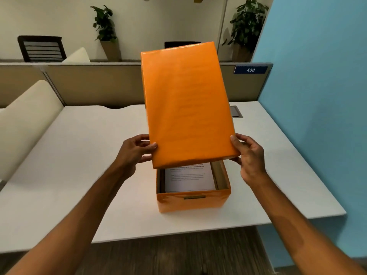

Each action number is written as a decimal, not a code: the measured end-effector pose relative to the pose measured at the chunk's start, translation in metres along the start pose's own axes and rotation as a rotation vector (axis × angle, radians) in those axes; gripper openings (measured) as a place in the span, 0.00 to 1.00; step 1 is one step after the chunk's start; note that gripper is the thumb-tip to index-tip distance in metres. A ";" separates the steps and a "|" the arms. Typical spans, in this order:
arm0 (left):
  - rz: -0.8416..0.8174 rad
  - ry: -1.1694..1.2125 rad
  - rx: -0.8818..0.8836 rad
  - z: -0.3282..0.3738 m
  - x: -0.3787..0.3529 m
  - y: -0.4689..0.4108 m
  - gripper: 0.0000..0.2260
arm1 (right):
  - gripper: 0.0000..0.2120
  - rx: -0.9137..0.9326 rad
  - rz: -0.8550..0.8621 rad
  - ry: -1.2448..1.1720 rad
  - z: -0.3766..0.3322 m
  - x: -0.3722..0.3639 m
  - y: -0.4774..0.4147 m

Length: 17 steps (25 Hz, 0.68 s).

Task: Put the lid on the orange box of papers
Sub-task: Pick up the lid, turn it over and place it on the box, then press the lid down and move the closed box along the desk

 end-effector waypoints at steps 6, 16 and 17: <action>-0.083 -0.111 0.107 -0.024 -0.005 0.016 0.20 | 0.15 -0.045 -0.002 0.295 0.036 0.012 -0.005; -0.106 -0.203 0.148 -0.066 -0.012 0.035 0.22 | 0.09 -0.196 0.003 0.452 0.097 0.031 -0.003; -0.106 -0.187 0.163 -0.073 -0.014 0.037 0.21 | 0.08 -0.206 0.001 0.462 0.100 0.032 -0.003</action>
Point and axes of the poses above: each hand's wrist, its own y-axis away from the middle knuckle, its own x-axis out of the back of the hand, z = x × y, the point moved 10 cm from there along -y, towards the middle knuckle, and after that the axes turned 12 degrees about -x, right-handed, at the moved point
